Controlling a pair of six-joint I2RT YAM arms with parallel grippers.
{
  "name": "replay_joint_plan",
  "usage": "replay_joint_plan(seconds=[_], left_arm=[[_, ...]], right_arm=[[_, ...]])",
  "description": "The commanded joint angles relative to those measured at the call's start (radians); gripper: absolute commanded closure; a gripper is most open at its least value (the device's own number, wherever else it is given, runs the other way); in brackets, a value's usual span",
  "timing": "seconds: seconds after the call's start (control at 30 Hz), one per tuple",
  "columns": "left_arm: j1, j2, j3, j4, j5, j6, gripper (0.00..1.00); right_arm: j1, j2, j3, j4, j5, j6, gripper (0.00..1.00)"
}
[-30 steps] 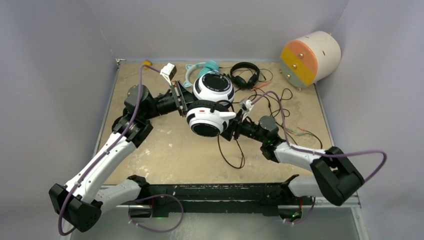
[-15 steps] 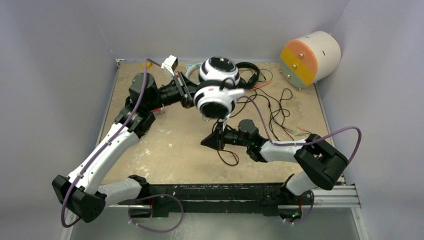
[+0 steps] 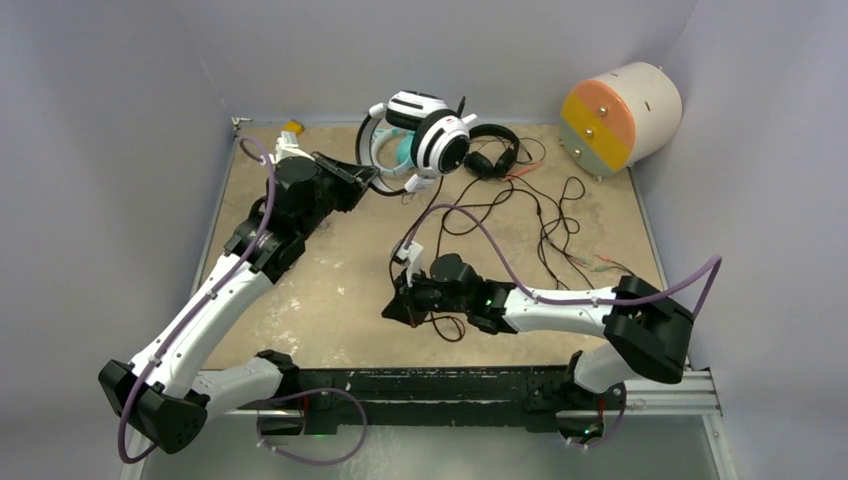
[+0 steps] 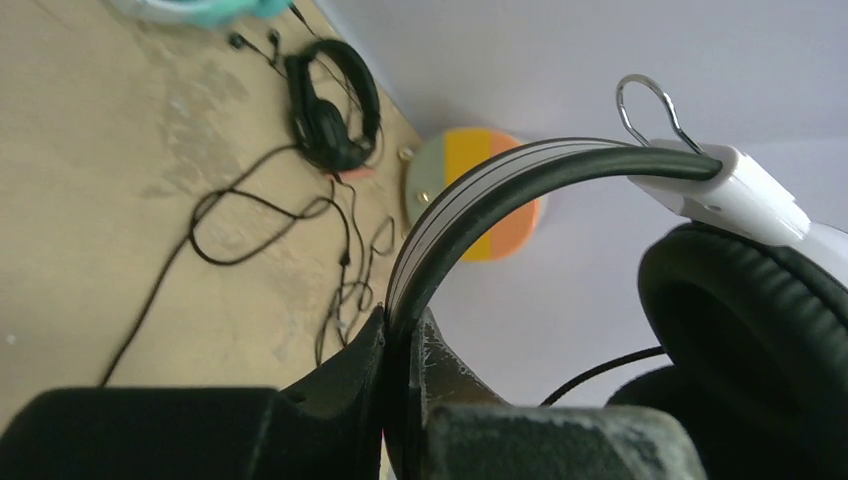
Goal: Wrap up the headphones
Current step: Wrap the headphones cable around the headphones.
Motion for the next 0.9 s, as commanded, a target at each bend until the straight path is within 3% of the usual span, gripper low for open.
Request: replay_joint_plan(seconds=[0.0, 0.37, 0.63, 0.87], left_arm=[[0.002, -0.026, 0.015, 0.038, -0.221, 0.008, 1.0], [0.001, -0.012, 0.052, -0.143, -0.461, 0.038, 1.0], [0.002, 0.022, 0.081, -0.35, -0.737, 0.067, 1.0], [0.002, 0.091, 0.076, -0.341, -0.785, 0.149, 1.0]], right_arm=[[0.055, -0.011, 0.113, -0.184, 0.086, -0.073, 1.0], [0.237, 0.09, 0.346, -0.527, 0.1, -0.241, 1.0], [0.247, -0.111, 0.289, -0.648, 0.162, -0.235, 1.0], [0.247, -0.265, 0.284, -0.779, 0.21, -0.245, 1.0]])
